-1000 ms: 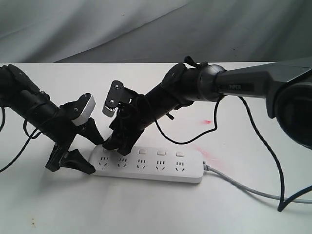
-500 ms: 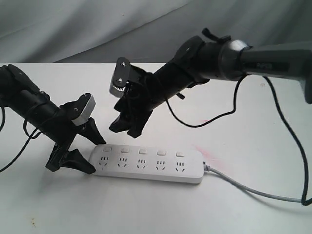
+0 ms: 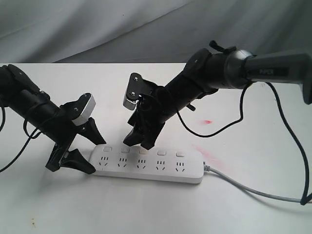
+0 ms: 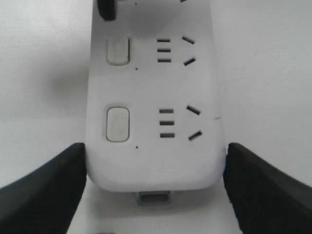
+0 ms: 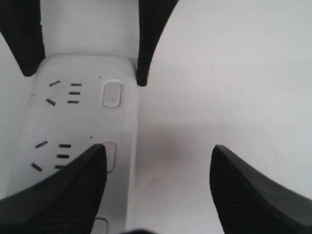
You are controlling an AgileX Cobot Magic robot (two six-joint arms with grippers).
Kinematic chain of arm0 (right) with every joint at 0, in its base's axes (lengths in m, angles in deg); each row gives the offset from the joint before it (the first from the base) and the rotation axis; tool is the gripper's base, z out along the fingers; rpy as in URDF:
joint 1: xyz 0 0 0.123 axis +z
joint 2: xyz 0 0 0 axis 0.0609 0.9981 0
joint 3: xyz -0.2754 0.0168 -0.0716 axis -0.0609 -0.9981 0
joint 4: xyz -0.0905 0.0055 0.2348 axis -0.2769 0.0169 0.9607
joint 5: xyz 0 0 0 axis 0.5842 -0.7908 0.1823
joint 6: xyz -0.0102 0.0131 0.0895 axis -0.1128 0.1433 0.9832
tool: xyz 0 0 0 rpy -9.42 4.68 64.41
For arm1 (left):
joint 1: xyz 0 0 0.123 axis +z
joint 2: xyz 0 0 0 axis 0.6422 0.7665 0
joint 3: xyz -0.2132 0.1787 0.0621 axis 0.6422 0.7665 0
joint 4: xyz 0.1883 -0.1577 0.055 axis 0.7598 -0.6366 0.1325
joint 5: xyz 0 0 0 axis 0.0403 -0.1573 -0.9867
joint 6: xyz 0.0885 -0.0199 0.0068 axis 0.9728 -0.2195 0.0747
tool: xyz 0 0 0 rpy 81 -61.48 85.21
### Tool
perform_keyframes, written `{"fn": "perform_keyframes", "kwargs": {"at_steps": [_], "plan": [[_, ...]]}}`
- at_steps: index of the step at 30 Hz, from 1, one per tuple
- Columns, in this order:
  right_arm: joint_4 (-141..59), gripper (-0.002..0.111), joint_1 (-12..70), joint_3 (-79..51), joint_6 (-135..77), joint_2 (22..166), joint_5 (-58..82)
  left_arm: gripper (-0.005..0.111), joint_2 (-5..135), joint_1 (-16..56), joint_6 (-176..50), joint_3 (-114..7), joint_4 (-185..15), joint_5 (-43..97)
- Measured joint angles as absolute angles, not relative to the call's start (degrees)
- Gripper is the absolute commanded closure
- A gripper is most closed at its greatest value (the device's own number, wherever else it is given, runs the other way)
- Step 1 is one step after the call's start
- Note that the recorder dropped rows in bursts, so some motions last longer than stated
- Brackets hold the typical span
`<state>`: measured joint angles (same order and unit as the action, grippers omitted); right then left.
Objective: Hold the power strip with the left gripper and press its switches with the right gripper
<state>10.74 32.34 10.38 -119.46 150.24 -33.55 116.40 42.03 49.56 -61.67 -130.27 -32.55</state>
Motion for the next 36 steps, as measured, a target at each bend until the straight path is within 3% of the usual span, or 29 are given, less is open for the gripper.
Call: {"fn": "perform_keyframes", "kwargs": {"at_steps": [36], "plan": [[12.7, 0.050, 34.4, 10.4, -119.4, 151.8, -29.2, 0.105, 116.4, 42.0, 49.6, -61.7, -130.3, -32.5]]}}
